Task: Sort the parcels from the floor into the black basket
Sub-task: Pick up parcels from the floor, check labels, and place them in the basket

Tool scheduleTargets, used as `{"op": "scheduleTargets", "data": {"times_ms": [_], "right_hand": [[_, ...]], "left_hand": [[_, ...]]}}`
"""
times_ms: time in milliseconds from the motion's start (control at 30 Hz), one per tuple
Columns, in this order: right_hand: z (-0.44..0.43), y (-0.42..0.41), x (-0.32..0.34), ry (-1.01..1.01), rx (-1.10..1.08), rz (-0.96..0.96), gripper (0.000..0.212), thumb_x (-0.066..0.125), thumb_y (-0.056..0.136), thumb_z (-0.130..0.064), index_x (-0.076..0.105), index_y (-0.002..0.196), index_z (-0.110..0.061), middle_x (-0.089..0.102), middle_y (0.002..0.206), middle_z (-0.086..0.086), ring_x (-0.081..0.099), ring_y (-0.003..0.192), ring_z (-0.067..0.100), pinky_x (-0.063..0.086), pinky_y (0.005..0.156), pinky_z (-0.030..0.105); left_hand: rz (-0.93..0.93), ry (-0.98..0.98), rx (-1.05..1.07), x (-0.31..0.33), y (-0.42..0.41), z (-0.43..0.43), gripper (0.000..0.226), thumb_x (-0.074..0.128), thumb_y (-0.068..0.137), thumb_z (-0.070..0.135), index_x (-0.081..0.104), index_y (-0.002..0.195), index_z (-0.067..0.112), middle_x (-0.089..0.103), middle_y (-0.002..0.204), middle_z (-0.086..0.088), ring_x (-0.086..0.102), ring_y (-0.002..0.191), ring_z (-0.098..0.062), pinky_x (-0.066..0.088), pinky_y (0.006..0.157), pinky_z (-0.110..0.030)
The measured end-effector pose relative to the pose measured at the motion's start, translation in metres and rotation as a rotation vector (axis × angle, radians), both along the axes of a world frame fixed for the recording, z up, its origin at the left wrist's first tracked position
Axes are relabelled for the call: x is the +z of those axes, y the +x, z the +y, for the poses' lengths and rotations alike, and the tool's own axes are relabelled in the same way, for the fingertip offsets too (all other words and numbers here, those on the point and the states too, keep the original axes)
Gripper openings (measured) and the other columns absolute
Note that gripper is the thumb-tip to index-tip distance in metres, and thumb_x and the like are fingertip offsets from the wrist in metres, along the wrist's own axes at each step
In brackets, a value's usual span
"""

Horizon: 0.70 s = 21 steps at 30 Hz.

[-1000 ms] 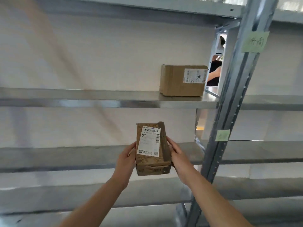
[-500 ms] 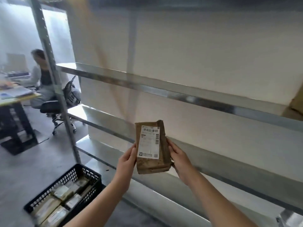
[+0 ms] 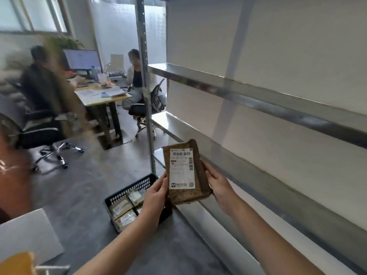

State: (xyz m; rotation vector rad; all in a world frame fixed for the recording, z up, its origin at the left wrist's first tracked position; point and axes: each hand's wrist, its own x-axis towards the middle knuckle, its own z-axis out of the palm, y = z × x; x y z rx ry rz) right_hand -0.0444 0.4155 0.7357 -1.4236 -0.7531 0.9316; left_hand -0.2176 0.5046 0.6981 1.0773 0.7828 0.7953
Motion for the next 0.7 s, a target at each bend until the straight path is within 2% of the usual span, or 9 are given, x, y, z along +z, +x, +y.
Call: {"op": "scheduleTargets", "data": {"times_ms": [100, 167, 233, 300, 433, 567, 700], "right_hand": [[0.026, 0.005, -0.003, -0.004, 0.072, 0.010, 0.036, 0.042, 0.106, -0.018, 0.056, 0.137, -0.028, 0.072, 0.117, -0.002, 0.069, 0.106, 0.009, 0.056, 0.083, 0.024], [0.039, 0.012, -0.003, 0.002, 0.112, 0.000, 0.035, 0.043, 0.105, -0.019, 0.058, 0.134, -0.033, 0.070, 0.120, -0.004, 0.068, 0.106, 0.008, 0.056, 0.089, 0.026], [0.049, 0.022, -0.001, 0.013, 0.164, -0.014, 0.035, 0.043, 0.105, -0.019, 0.058, 0.133, -0.032, 0.071, 0.117, -0.005, 0.069, 0.104, 0.007, 0.055, 0.090, 0.027], [0.058, 0.031, 0.000, 0.028, 0.201, -0.035, 0.035, 0.043, 0.105, -0.019, 0.057, 0.135, -0.031, 0.072, 0.114, -0.007, 0.068, 0.102, 0.004, 0.055, 0.089, 0.025], [0.067, 0.049, 0.006, 0.050, 0.273, -0.030, 0.035, 0.044, 0.105, -0.020, 0.055, 0.137, -0.031, 0.068, 0.115, -0.015, 0.067, 0.095, -0.007, 0.054, 0.075, 0.014], [0.081, 0.065, 0.008, 0.056, 0.337, -0.013, 0.036, 0.042, 0.106, -0.021, 0.055, 0.137, -0.032, 0.066, 0.125, -0.010, 0.064, 0.104, -0.004, 0.054, 0.082, 0.017], [0.093, 0.066, 0.002, 0.049, 0.380, 0.000, 0.036, 0.040, 0.106, -0.019, 0.055, 0.137, -0.033, 0.068, 0.115, -0.013, 0.067, 0.100, -0.003, 0.055, 0.075, 0.016]], "left_hand": [[0.029, 0.011, 0.066, 0.004, -0.004, 0.012, 0.030, 0.045, 0.103, 0.021, 0.058, 0.129, 0.028, 0.074, 0.113, -0.002, 0.071, 0.103, -0.019, 0.060, 0.076, -0.030], [0.049, 0.023, 0.118, 0.007, -0.002, 0.017, 0.032, 0.044, 0.103, 0.021, 0.058, 0.132, 0.026, 0.072, 0.118, -0.003, 0.068, 0.109, -0.020, 0.059, 0.081, -0.029], [0.070, 0.042, 0.175, 0.010, 0.005, 0.019, 0.036, 0.045, 0.103, 0.021, 0.056, 0.137, 0.022, 0.070, 0.123, -0.003, 0.066, 0.115, -0.021, 0.055, 0.093, -0.036], [0.089, 0.050, 0.209, 0.014, 0.010, 0.019, 0.037, 0.046, 0.103, 0.022, 0.054, 0.140, 0.021, 0.071, 0.121, -0.002, 0.066, 0.114, -0.021, 0.051, 0.100, -0.043], [0.109, 0.060, 0.271, 0.026, 0.025, 0.018, 0.036, 0.042, 0.105, 0.018, 0.054, 0.139, 0.018, 0.071, 0.119, -0.006, 0.067, 0.112, -0.025, 0.050, 0.101, -0.046], [0.112, 0.061, 0.315, 0.031, 0.037, 0.022, 0.036, 0.042, 0.105, 0.016, 0.053, 0.139, 0.014, 0.069, 0.123, -0.008, 0.064, 0.116, -0.027, 0.049, 0.103, -0.047], [0.094, 0.066, 0.342, 0.025, 0.038, 0.027, 0.037, 0.039, 0.106, 0.016, 0.053, 0.140, 0.016, 0.069, 0.124, -0.007, 0.065, 0.115, -0.025, 0.051, 0.100, -0.044]]}}
